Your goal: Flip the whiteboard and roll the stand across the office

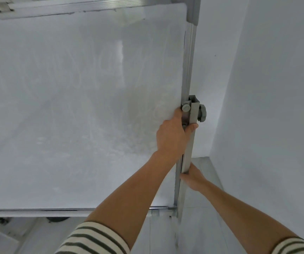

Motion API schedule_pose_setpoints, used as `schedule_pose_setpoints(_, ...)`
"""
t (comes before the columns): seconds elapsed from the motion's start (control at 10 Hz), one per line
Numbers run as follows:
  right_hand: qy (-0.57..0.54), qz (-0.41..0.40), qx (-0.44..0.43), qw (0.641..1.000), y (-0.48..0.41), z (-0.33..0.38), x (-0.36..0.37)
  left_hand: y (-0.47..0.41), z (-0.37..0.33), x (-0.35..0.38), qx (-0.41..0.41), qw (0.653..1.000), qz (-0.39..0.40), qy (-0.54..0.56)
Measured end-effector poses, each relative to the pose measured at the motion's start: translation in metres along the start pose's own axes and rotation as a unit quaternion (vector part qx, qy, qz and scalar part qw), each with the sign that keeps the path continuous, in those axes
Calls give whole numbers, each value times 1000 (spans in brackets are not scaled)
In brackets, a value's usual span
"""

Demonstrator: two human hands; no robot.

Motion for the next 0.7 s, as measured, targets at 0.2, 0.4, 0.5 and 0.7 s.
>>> schedule_pose_setpoints(0.2,7,22,5,1000,-25,-9,-20,-18,-11,20,-25,1000,-10,9)
schedule_pose_setpoints(0.4,27,29,7,999,-24,-3,-20,-14,-6,16,-28,1000,-6,2)
schedule_pose_setpoints(0.5,58,66,18,996,-13,3,-21,-5,6,2,-31,999,33,10)
schedule_pose_setpoints(0.7,201,81,-16,976,6,34,-68,43,111,-58,-111,987,116,-14)
Point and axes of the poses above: each hand's wrist, its own y-axis away from the middle knuckle, its own x-axis out of the palm, z = x × y, the point moved 1 cm from there along -y, towards the middle knuckle, and after that the axes turned 15 degrees about -x, right-handed, at the moved point
